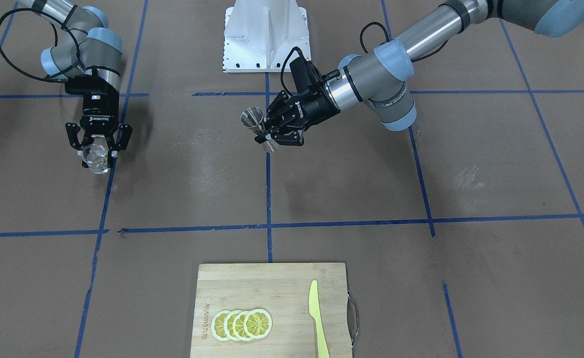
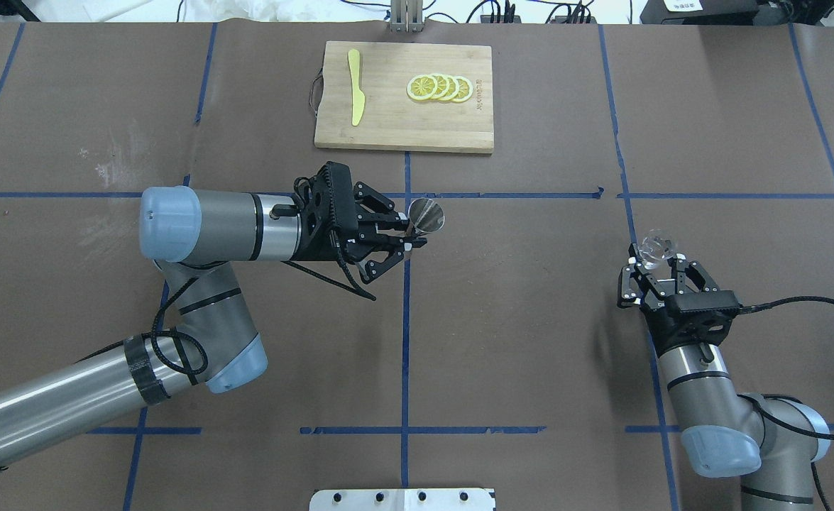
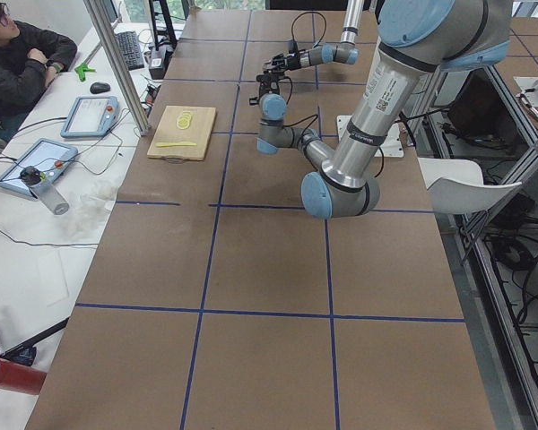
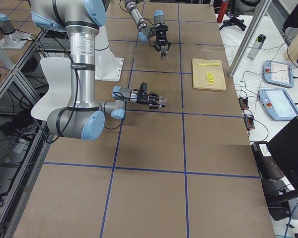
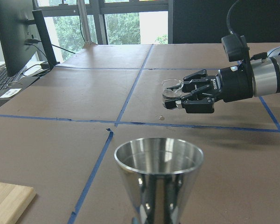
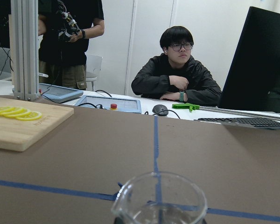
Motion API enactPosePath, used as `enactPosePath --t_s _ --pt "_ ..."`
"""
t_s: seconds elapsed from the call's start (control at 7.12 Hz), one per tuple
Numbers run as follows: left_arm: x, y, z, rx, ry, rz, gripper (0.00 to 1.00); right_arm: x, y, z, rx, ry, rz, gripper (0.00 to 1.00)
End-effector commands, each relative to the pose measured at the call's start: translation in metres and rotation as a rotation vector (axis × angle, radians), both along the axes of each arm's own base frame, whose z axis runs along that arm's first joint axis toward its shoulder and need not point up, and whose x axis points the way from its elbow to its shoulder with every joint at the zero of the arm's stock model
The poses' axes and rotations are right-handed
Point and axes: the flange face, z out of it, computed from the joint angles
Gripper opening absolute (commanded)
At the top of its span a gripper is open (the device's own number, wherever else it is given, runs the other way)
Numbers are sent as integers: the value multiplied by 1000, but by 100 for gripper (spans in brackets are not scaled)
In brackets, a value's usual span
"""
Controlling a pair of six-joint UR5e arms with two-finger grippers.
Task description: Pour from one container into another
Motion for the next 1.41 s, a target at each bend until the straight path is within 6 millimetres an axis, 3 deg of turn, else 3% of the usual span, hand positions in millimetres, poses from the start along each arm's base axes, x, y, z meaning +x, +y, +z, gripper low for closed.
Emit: enactPosePath --t_s 0.0,0.14,0.28,0.7,0.84,0.98,1.26 --pt "0 0 1 0 1 0 0 -20 -3 -44 33 49 -66 0" --pt "-1 0 2 0 1 0 0 -24 -5 -67 66 117 -94 0" --pt "-1 1 3 4 5 0 0 -38 -9 -110 88 40 -82 0" --pt "-6 3 20 0 5 -12 0 -19 -16 -176 98 17 -117 0" --pt "-6 3 20 2 6 -13 0 -5 -13 -209 88 61 -129 0" --pt "-5 4 19 3 8 -11 0 -3 -12 -247 79 90 -132 0" --pt "-4 5 19 1 5 -11 0 -23 -19 -294 60 157 -130 0"
